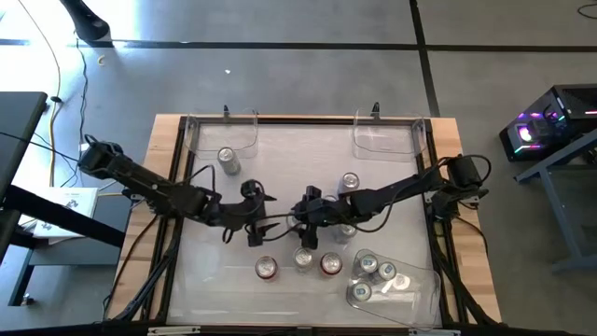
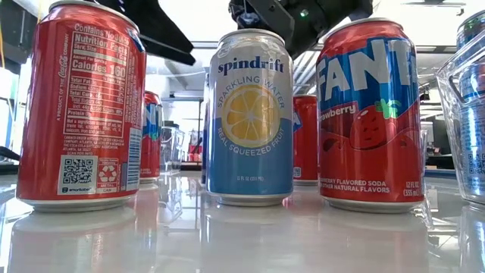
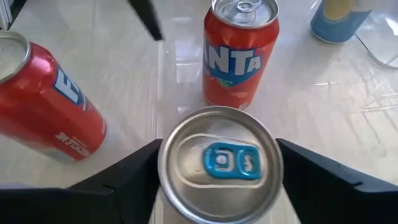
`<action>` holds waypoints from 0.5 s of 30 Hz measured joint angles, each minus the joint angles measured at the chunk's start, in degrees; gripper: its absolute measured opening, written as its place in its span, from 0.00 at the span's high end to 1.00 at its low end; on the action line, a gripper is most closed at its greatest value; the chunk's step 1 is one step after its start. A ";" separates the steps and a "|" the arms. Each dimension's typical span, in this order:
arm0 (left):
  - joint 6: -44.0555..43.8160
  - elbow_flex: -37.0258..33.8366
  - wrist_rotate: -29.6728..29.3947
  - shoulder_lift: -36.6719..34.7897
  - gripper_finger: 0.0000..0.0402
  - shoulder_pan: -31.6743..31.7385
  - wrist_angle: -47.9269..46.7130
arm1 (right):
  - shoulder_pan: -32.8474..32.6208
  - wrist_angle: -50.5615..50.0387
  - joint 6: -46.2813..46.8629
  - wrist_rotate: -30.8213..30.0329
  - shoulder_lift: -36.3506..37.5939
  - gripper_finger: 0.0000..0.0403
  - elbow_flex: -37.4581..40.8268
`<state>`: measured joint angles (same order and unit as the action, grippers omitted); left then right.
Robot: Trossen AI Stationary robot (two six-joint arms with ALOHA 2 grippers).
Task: Sort soda cans
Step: Put the blue soda can into the bottom transparent bin
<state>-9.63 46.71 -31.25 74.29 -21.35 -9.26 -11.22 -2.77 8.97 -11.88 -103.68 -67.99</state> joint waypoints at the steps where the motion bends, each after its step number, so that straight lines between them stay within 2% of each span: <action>1: -0.51 0.01 -0.88 -0.02 0.17 -0.63 -0.07 | 0.00 0.02 0.00 0.00 0.00 0.32 0.00; 4: -2.20 -0.01 -4.28 -0.06 0.17 -2.70 -1.03 | -0.39 0.18 -0.02 -1.68 0.00 0.46 -0.02; 7: -6.76 -0.01 -11.73 -0.06 0.17 -4.85 -3.22 | -1.49 -1.35 -0.73 -4.69 1.04 0.46 -0.93; 10: -11.29 -0.01 -18.56 -0.06 0.17 -7.49 -3.65 | -3.28 -3.81 -1.82 -9.27 5.24 0.46 -3.06; 15: -10.53 -0.01 -21.80 -0.06 0.17 -11.91 0.37 | -9.14 -11.73 -2.06 -16.09 15.60 0.46 -5.95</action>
<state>-20.16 46.70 -53.04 74.24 -33.26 -8.89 -20.36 -14.49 6.91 -27.97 -88.07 -73.94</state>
